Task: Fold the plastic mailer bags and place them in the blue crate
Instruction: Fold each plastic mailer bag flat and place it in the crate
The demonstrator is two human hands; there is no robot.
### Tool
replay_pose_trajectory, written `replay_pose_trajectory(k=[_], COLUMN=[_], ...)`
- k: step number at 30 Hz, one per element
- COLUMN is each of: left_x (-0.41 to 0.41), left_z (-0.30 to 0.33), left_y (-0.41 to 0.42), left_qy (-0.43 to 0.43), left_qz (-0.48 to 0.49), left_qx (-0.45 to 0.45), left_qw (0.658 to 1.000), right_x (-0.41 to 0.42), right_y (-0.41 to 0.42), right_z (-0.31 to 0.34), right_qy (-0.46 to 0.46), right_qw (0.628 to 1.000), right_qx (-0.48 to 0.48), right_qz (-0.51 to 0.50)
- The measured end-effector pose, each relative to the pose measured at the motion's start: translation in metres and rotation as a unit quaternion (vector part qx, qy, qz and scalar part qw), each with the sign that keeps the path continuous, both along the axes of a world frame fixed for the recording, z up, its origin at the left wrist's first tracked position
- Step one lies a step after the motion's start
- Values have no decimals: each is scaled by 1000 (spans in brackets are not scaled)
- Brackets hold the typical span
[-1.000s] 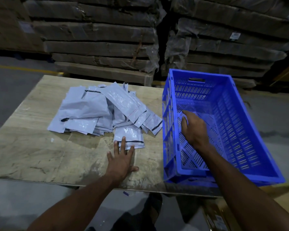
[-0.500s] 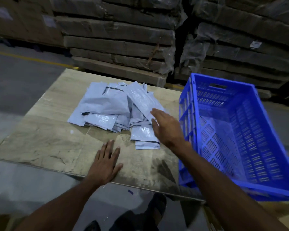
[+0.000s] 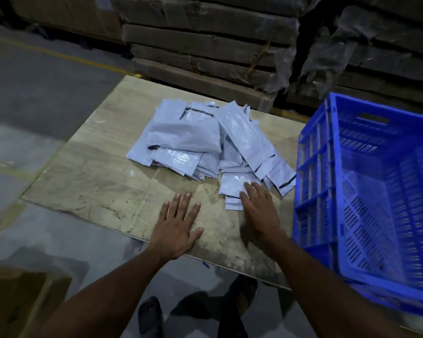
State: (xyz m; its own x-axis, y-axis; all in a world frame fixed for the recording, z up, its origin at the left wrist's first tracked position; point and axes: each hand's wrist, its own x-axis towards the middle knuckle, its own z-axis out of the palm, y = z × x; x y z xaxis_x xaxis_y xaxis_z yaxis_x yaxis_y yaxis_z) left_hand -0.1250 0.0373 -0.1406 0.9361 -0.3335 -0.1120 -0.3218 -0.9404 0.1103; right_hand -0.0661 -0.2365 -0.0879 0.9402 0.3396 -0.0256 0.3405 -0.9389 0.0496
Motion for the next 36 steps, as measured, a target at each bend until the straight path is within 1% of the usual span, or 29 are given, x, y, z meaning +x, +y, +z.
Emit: replay_pose_trajectory(k=[4, 12, 15, 18, 22, 26, 29, 32, 34, 36], left_x=[-1, 0, 0, 1, -1, 0, -2, -3, -2, 0], left_z=[-2, -4, -4, -4, -4, -5, -6, -5, -1, 3], left_y=[1, 1, 2, 1, 1, 3, 1, 3, 4, 4], left_qy=[3, -5, -3, 3, 0, -6, -13, -19, -25, -23], left_qz=[5, 4, 4, 4, 0, 4, 18, 38, 38, 31], left_qx=[9, -5, -2, 0, -2, -10, -38, -105, -146, -162], left_qw=[1000, 1000, 1000, 1000, 1000, 1000, 999, 994, 988, 986], right_x=[16, 30, 34, 37, 31, 13, -10, -42, -57, -69], right_y=[0, 0, 2, 0, 3, 17, 29, 46, 56, 66], right_z=[-2, -1, 0, 0, 0, -2, 8, 16, 14, 9], right_qy=[-27, 10, 6, -28, -83, -94, -96, -113, -126, -131], right_qw=[1000, 999, 999, 999, 993, 990, 986, 982, 980, 977], right_qx=[8, 36, 41, 42, 80, 95, 117, 122, 121, 133], right_qz=[10, -8, -16, 2, 28, 50, 67, 95, 95, 107])
